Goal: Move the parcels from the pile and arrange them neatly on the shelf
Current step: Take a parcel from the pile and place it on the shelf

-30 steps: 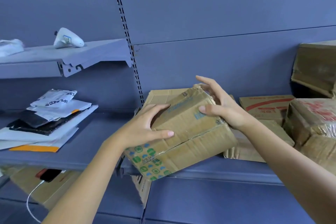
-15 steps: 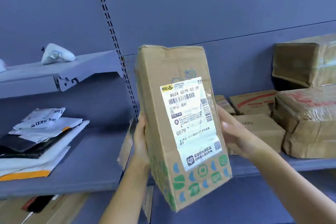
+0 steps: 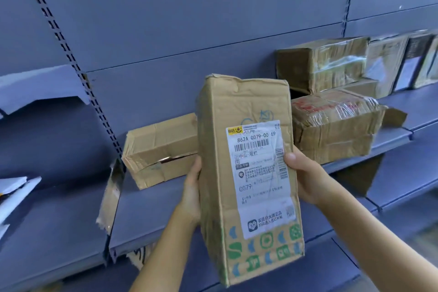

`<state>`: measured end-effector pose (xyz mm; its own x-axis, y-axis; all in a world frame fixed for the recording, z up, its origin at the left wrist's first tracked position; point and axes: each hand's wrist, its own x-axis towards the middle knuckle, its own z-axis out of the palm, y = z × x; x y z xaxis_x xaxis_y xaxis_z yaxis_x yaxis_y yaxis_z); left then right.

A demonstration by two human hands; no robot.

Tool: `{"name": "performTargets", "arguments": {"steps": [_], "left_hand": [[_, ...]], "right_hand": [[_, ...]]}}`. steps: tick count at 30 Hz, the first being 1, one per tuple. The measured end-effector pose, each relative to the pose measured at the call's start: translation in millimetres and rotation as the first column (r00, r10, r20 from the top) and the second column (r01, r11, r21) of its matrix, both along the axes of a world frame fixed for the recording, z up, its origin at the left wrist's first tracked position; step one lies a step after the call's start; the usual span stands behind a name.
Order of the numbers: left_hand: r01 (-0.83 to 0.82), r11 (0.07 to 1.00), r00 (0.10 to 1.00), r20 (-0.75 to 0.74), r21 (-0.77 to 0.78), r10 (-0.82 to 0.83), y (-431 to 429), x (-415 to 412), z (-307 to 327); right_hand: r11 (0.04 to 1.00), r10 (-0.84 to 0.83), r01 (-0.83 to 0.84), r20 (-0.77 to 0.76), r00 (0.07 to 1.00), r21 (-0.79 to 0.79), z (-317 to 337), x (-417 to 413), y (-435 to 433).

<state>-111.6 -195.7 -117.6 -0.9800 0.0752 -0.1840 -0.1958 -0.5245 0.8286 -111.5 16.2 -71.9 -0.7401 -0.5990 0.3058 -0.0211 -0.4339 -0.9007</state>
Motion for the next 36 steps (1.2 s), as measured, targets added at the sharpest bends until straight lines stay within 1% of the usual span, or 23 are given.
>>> {"name": "performTargets", "arguments": {"steps": [2, 4, 5, 6, 8, 10, 13, 15, 20, 22, 25, 28, 30, 34, 36], "left_hand": [[0.086, 0.995, 0.993, -0.077, -0.044, -0.089, 14.7, 1.4, 7.9], [0.157, 0.976, 0.968, -0.171, -0.152, -0.182, 31.7, -2.1, 13.8], [0.192, 0.960, 0.953, -0.194, -0.202, -0.231, 39.2, -5.1, 13.8], [0.211, 0.946, 0.944, -0.200, -0.247, -0.263, 49.3, -7.2, 14.7], [0.189, 0.927, 0.942, -0.208, -0.324, -0.265, 72.2, -14.0, 11.9], [0.162, 0.912, 0.945, -0.207, -0.376, -0.253, 109.1, -17.0, 9.1], [0.244, 0.873, 0.923, -0.176, -0.423, -0.343, 185.4, -15.6, 5.6], [0.320, 0.843, 0.890, -0.168, -0.433, -0.424, 241.9, -9.8, 4.7], [0.493, 0.770, 0.779, -0.189, -0.405, -0.598, 372.8, 13.2, -1.7], [0.522, 0.755, 0.757, -0.193, -0.396, -0.624, 415.9, 20.3, -7.5], [0.550, 0.724, 0.741, -0.156, -0.417, -0.653, 474.6, 30.9, -20.2], [0.608, 0.666, 0.691, -0.124, -0.432, -0.712, 525.3, 38.3, -30.4], [0.643, 0.630, 0.654, -0.116, -0.435, -0.747, 556.0, 37.6, -32.9], [0.683, 0.574, 0.595, -0.111, -0.451, -0.796, 612.8, 23.6, -36.6], [0.705, 0.549, 0.568, -0.106, -0.450, -0.816, 640.1, 9.3, -38.1]], "right_hand": [[0.995, -0.088, 0.088, 0.010, 0.996, -0.047, 5.0, 6.6, 18.0], [0.976, -0.200, 0.200, 0.009, 0.980, -0.083, 9.7, 16.4, 49.4], [0.961, -0.246, 0.250, 0.045, 0.968, -0.120, 10.7, 20.1, 69.2], [0.944, -0.280, 0.295, 0.116, 0.953, -0.150, 11.9, 25.0, 91.5], [0.904, -0.370, 0.404, 0.218, 0.903, -0.142, 10.4, 35.3, 137.3], [0.855, -0.464, 0.504, 0.256, 0.848, -0.120, 10.2, 50.2, 178.7], [0.792, -0.564, 0.603, 0.259, 0.784, -0.100, 4.7, 81.5, 236.4], [0.774, -0.589, 0.623, 0.236, 0.773, -0.109, -2.8, 105.8, 274.2], [0.673, -0.720, 0.738, 0.193, 0.667, -0.042, -18.0, 159.1, 366.0], [0.618, -0.768, 0.786, 0.197, 0.609, -0.016, -24.6, 177.7, 397.5], [0.527, -0.830, 0.850, 0.227, 0.509, 0.019, -39.0, 204.4, 441.5], [0.446, -0.865, 0.895, 0.273, 0.422, 0.029, -48.4, 222.6, 480.0], [0.391, -0.895, 0.918, 0.258, 0.363, 0.064, -51.9, 228.4, 502.2], [0.300, -0.929, 0.950, 0.251, 0.272, 0.081, -63.7, 224.3, 547.3], [0.279, -0.936, 0.956, 0.246, 0.252, 0.085, -68.8, 213.5, 571.0]]}}
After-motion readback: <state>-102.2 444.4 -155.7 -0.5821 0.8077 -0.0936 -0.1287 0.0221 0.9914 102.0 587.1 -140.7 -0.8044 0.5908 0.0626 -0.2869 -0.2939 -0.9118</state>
